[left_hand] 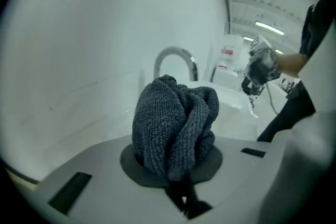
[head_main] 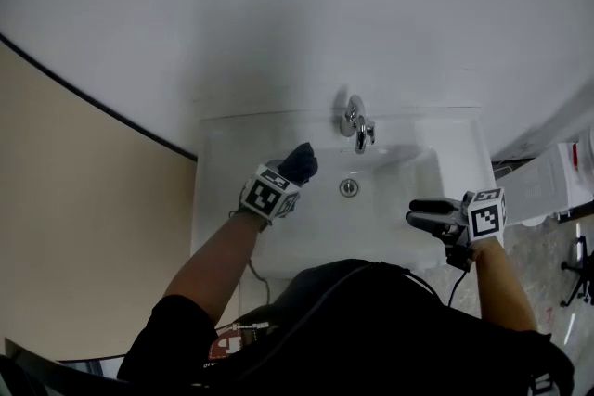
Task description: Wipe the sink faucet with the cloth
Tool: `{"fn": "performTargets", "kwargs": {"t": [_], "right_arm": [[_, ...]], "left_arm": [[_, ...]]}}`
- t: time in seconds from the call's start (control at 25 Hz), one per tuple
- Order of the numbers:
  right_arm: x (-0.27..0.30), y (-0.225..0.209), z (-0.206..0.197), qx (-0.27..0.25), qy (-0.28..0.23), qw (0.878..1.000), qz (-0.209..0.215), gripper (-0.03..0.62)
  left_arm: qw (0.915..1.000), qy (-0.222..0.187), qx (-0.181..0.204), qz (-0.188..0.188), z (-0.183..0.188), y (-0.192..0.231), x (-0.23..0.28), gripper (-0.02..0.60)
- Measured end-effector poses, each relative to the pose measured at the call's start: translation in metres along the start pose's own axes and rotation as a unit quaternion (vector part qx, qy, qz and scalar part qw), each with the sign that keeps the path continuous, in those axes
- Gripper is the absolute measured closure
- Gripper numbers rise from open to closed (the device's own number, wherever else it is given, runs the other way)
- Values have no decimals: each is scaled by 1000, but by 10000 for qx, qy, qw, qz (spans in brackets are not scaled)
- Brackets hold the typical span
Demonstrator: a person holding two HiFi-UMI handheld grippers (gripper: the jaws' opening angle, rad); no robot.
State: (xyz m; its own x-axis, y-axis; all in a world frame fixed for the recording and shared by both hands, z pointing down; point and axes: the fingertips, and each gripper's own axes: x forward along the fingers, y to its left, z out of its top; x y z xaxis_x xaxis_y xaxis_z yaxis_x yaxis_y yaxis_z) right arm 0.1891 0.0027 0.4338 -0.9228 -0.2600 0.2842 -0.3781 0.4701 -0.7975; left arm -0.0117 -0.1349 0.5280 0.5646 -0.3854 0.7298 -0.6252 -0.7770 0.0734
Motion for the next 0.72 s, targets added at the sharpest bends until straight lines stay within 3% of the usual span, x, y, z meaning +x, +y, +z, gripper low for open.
{"fn": "performTargets", "kwargs": {"t": [0.2,0.36,0.44,0.56,0.72], "right_arm": [[-36,-43,-46,608,-111,9977,-292,408],[-77,-75,-68,963,-263,9929,-642,408],[-97,-86,-78,1133,-336,9901,-760,408],[-115,-98,-89,1285,-418,9873,-831,408],[-120,-105,-92,1333,-545,9868,-743,408]], "left_arm": [[9932,736,611,669,33,48,105,545],[9690,1865,1126,1164,30,72,171,545],[9605,2206,1114,1280,29,78,188,544],[9601,2263,1025,1283,39,79,203,545],[9564,2137,1612,1168,53,68,210,549]]}}
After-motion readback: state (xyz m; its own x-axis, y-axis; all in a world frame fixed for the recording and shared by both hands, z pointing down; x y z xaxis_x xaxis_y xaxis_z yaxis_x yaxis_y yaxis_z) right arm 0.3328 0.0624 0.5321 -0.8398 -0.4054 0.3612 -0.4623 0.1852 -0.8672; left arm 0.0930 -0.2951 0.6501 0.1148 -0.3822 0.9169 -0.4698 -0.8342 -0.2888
